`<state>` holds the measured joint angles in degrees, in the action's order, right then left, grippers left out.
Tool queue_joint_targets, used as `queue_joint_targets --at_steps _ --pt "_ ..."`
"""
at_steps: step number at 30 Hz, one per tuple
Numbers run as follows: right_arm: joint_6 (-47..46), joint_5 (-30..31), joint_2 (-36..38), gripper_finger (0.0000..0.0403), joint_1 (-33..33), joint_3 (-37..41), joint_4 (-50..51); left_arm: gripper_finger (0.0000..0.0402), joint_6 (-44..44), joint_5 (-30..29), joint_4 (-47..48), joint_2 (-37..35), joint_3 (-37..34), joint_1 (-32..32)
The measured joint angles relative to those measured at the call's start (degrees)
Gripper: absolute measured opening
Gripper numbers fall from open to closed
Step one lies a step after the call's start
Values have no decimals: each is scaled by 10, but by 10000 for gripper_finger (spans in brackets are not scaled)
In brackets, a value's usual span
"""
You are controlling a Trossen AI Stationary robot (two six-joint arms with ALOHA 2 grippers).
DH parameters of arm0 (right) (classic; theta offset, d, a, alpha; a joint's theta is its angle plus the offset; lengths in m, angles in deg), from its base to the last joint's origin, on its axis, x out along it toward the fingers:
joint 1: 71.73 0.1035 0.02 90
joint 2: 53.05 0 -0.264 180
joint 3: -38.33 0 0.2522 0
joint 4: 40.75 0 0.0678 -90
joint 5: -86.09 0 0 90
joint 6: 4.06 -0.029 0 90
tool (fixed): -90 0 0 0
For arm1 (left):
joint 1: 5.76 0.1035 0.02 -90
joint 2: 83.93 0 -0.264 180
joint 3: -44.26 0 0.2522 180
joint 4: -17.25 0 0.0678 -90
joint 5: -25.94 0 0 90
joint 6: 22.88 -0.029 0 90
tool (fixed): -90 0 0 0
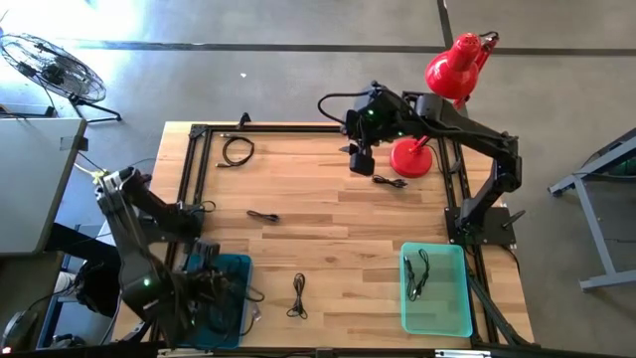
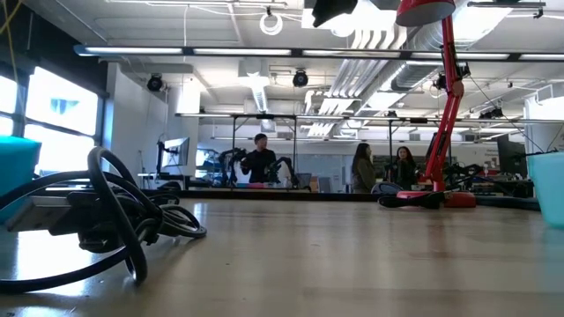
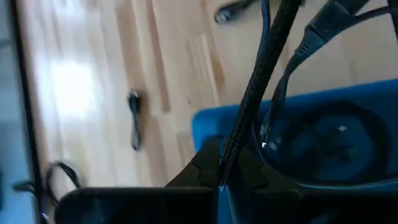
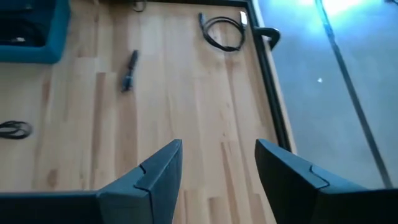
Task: Pick & Place USB Port
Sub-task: Put the black USB cable into the dark blue bin
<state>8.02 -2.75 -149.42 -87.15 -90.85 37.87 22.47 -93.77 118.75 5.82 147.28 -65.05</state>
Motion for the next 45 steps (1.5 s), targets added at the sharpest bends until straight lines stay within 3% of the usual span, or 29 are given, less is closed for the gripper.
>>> queue_joint_targets --at_steps 9,25,31,38,45 --pt "0 -32 0 194 1 0 8 2 119 107 24 25 0 -33" --pt "0 -33 0 194 1 0 53 2 152 233 23 24 -95 -34" --pt "-1 -33 0 194 1 0 49 8 150 193 -3 24 -105 -33" --pt "-1 -33 0 194 1 0 49 62 156 186 -27 24 -105 -33" --pt "-1 -33 0 194 1 0 49 115 252 198 -25 24 -100 -33"
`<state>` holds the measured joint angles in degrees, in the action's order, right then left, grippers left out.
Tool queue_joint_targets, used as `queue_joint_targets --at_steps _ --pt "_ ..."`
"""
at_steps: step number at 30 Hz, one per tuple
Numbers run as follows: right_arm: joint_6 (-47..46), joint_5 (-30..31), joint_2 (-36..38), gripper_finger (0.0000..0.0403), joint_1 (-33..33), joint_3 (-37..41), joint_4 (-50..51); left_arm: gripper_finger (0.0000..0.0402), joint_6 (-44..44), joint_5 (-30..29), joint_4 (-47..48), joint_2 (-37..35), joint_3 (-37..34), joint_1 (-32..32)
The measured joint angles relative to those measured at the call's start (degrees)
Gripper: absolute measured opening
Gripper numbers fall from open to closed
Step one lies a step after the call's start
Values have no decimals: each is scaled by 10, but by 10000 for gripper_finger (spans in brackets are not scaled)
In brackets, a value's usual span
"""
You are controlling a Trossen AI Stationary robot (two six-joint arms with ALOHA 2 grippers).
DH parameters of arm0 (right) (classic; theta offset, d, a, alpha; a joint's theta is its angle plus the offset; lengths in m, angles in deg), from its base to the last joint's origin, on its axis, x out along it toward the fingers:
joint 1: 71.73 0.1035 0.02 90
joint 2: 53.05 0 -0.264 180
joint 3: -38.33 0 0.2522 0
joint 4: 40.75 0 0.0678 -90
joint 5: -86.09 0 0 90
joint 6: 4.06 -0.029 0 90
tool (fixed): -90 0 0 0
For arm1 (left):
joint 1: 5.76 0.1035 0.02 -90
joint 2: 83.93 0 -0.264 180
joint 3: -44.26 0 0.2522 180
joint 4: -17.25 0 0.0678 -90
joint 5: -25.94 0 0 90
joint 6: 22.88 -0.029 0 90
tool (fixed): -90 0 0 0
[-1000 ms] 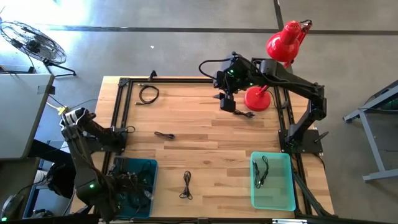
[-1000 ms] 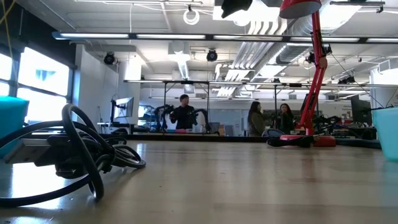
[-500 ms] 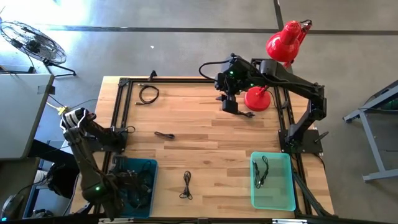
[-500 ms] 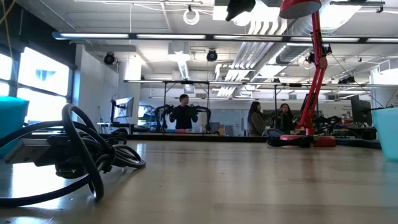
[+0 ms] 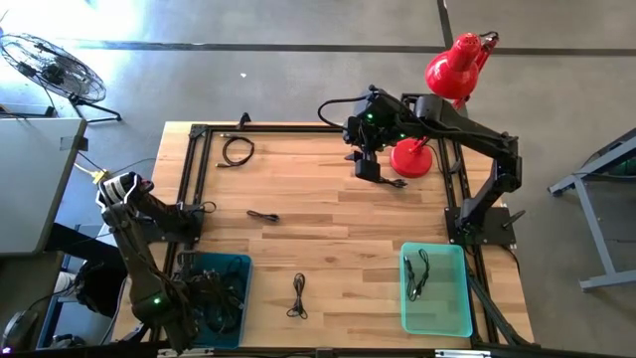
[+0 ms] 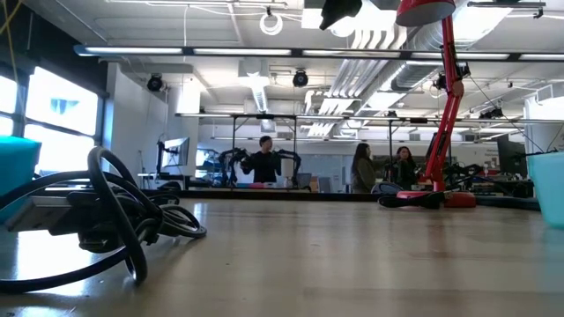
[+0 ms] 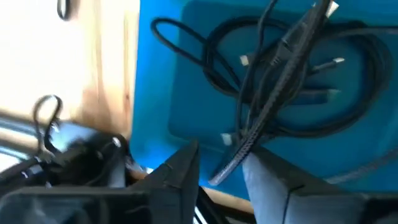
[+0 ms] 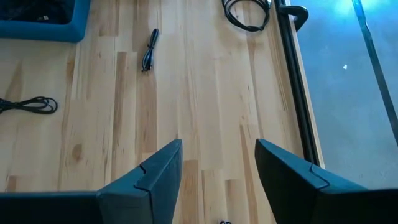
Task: Pick & Place USB Port
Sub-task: Put the black USB cable into the dark blue bin
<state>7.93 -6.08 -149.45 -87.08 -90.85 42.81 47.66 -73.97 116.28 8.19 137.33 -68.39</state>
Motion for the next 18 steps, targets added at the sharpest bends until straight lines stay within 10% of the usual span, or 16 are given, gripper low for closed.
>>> queue_joint_targets --at_steps 10,15,18 --pt "2 0 0 194 0 0 -15 162 -47 -21 -40 0 147 7" --pt "5 -3 0 194 0 0 -15 162 -65 -120 54 -3 244 9" --pt "2 -16 0 194 0 0 -15 162 -219 -256 47 -31 243 29"
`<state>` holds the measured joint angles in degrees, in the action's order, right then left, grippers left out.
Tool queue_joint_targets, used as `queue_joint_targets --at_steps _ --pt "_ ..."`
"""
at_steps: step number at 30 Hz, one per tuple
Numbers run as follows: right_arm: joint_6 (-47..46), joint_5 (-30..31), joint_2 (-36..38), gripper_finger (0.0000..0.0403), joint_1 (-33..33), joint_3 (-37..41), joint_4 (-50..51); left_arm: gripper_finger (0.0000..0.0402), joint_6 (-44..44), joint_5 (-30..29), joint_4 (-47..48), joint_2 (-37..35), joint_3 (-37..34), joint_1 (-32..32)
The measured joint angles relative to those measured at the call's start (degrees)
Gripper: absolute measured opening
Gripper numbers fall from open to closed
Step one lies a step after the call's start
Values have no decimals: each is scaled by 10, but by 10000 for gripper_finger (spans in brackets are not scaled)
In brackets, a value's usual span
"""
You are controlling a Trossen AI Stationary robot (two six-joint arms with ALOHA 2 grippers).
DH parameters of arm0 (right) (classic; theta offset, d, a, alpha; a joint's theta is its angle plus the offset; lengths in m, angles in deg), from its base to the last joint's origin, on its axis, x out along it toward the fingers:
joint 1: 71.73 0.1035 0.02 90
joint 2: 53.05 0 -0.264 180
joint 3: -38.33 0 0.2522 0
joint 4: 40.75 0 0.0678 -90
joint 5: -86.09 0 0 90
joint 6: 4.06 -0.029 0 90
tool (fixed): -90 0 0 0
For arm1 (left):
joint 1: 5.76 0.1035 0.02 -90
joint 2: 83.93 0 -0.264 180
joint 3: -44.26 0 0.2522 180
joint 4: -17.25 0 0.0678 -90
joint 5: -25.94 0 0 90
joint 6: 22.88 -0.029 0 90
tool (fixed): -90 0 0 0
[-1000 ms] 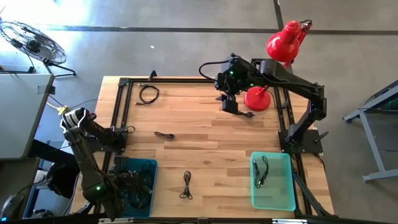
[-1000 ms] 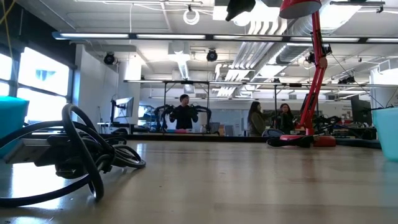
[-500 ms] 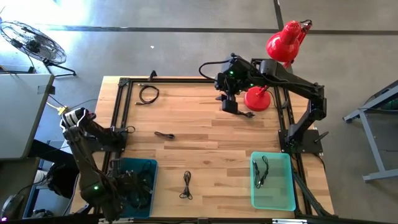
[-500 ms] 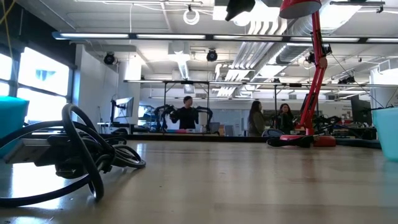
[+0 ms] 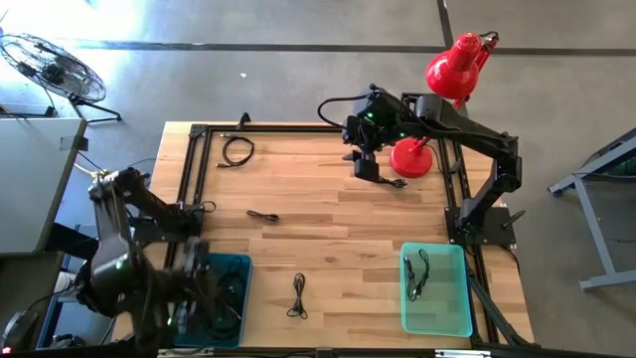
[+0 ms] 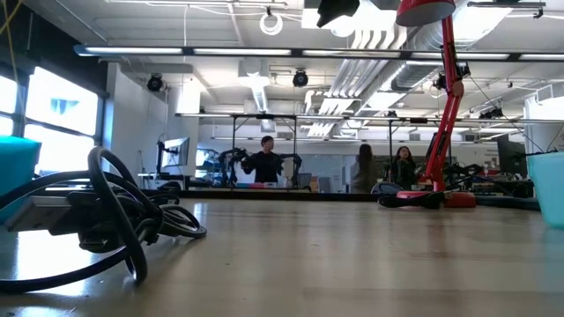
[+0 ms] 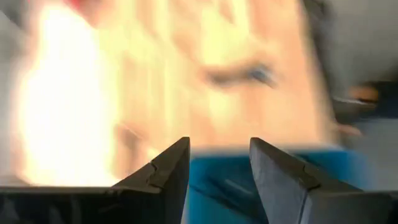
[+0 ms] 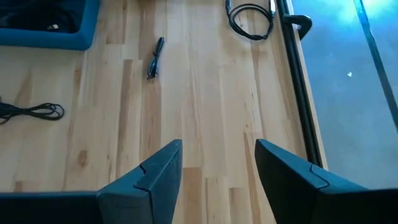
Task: Pick & Place USB Port
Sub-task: Put the black USB cable into the dark blue bin
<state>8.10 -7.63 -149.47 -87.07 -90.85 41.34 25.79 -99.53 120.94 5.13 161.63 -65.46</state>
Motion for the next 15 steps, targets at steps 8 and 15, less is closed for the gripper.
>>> queue_joint_targets --at_steps 8,15 --pt "-12 -9 0 194 0 0 28 162 -235 -209 1 -54 0 160" --pt "-12 -7 0 194 0 0 53 162 -382 -156 1 -106 0 434"
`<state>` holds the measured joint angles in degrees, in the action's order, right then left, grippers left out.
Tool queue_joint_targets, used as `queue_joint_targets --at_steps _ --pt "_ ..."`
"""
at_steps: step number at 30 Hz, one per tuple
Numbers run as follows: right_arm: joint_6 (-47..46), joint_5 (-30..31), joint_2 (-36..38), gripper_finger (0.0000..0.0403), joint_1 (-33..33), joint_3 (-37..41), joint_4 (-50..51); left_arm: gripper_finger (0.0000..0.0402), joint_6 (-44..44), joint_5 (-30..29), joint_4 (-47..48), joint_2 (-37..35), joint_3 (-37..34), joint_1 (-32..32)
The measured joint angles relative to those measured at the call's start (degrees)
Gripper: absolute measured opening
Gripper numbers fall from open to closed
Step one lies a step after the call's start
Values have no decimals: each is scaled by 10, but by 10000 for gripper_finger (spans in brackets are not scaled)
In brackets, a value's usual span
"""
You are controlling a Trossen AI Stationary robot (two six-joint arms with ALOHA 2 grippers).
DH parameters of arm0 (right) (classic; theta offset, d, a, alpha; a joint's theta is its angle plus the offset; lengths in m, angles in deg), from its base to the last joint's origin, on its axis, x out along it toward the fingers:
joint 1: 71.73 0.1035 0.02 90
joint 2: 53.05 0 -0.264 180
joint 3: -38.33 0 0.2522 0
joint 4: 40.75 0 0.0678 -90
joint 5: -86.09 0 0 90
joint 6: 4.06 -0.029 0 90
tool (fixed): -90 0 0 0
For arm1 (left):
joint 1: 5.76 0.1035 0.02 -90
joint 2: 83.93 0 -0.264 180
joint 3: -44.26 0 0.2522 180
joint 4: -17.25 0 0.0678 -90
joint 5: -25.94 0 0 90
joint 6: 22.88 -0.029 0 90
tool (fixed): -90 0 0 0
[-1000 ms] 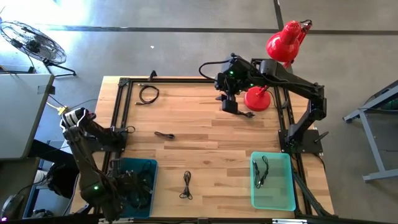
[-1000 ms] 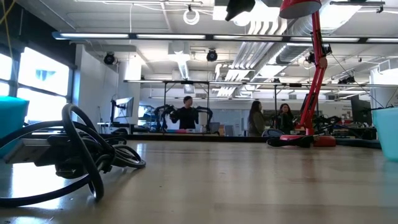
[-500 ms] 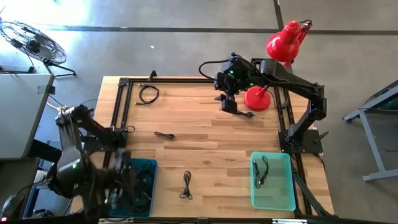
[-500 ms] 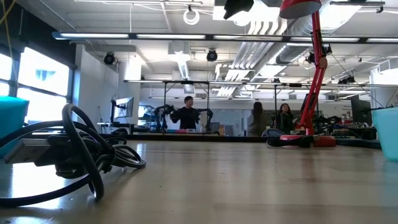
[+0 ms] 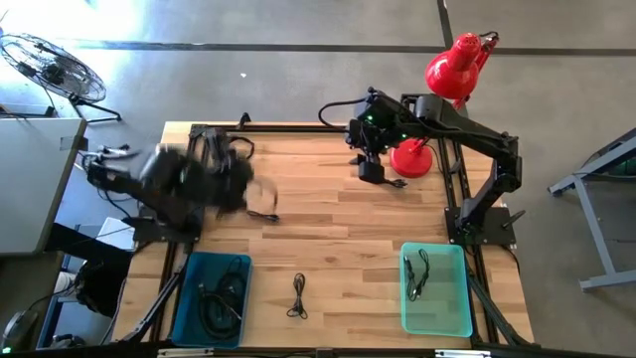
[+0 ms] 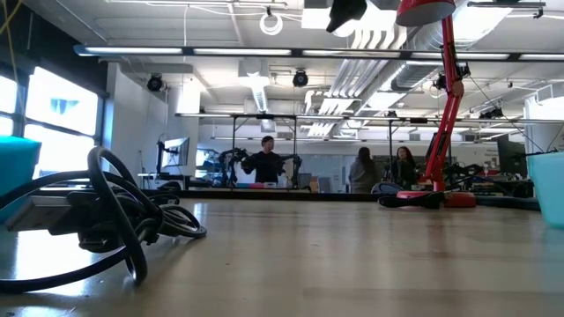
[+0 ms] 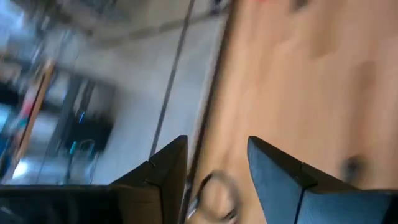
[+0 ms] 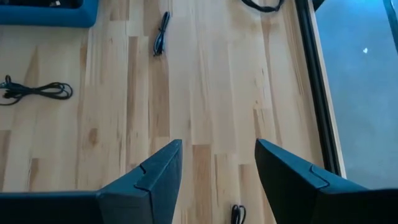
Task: Pick & Place USB Port
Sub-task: Put the black USB cable into the dark blue bin
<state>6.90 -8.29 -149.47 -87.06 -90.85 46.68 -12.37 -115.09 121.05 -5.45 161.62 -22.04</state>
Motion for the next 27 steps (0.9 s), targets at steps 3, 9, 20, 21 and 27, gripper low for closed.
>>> queue_joint_targets --at_steps 3,9,20,21,27 --pt "-4 0 0 194 0 0 13 162 -90 43 0 -18 -1 138" --pt "-4 1 0 194 0 0 30 162 -302 212 -12 -11 -2 410" --pt "0 1 0 194 0 0 30 163 -470 469 -98 101 -2 636" --pt "0 1 0 194 0 0 30 163 -473 458 -90 115 -3 637" --pt "0 1 0 194 0 0 30 163 -494 312 -122 161 -67 630"
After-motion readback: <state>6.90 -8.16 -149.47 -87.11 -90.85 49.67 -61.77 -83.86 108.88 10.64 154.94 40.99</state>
